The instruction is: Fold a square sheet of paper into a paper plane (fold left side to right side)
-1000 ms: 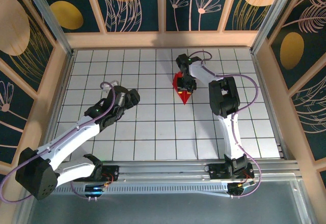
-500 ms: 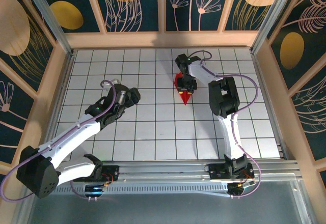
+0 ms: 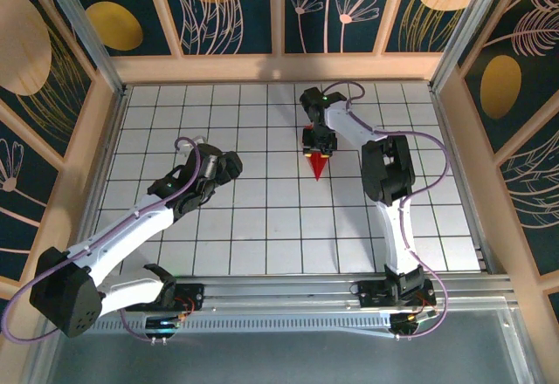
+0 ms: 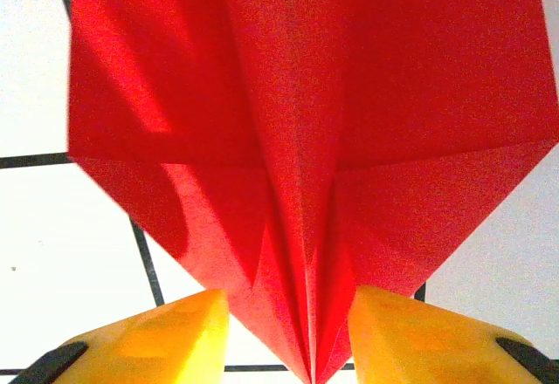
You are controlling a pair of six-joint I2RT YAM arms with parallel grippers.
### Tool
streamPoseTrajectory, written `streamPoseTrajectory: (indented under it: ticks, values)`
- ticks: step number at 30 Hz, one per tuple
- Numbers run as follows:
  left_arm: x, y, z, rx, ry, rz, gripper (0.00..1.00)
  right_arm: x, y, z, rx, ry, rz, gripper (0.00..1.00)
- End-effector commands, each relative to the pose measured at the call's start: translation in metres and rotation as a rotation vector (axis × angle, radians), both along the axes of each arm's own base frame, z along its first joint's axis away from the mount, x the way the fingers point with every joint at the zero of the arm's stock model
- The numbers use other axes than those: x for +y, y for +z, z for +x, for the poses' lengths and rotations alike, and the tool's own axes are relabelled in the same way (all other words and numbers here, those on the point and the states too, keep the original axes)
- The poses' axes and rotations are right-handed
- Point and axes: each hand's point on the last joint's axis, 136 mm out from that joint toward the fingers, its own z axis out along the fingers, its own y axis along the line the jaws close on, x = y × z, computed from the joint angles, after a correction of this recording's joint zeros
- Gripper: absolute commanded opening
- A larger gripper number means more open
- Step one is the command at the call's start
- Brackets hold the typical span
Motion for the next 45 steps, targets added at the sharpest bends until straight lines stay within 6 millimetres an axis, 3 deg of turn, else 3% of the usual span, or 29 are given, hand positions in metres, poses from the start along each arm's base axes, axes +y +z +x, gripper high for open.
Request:
streamPoseTrajectory:
  ticks: [1, 5, 14, 18, 24, 29, 36, 43, 45]
  values:
    - [-0.001, 0.006, 0.002, 0.005, -0.002, -0.004, 0.92, -0.002, 0.029, -0.002, -0.041, 0.004, -0.010, 0.43]
    - [-0.002, 0.010, 0.004, -0.004, -0.001, -0.011, 0.93, -0.004, 0.042, -0.003, -0.063, 0.015, -0.025, 0.46]
    - [0.004, 0.013, 0.009, -0.043, 0.033, -0.023, 0.97, -0.009, 0.097, -0.019, -0.189, 0.042, -0.003, 0.54]
    - [0.015, 0.019, 0.011, -0.088, 0.071, -0.022, 0.99, -0.010, 0.113, -0.033, -0.254, 0.076, 0.065, 0.62]
    - [0.038, 0.033, 0.014, -0.130, 0.162, 0.029, 0.99, -0.027, 0.130, -0.049, -0.384, 0.104, 0.113, 0.73]
    - [0.058, 0.045, 0.014, -0.157, 0.226, 0.093, 0.99, -0.054, 0.139, -0.060, -0.536, 0.080, 0.153, 0.84]
    - [0.069, 0.061, 0.011, -0.233, 0.261, 0.095, 0.99, -0.101, 0.151, -0.074, -0.731, -0.019, 0.142, 0.99]
    - [0.081, 0.069, 0.004, -0.280, 0.299, 0.104, 0.99, -0.143, 0.174, -0.090, -0.965, -0.135, 0.140, 0.99]
    - [0.085, 0.072, 0.002, -0.294, 0.307, 0.116, 0.99, -0.152, 0.172, -0.095, -1.016, -0.148, 0.114, 0.99]
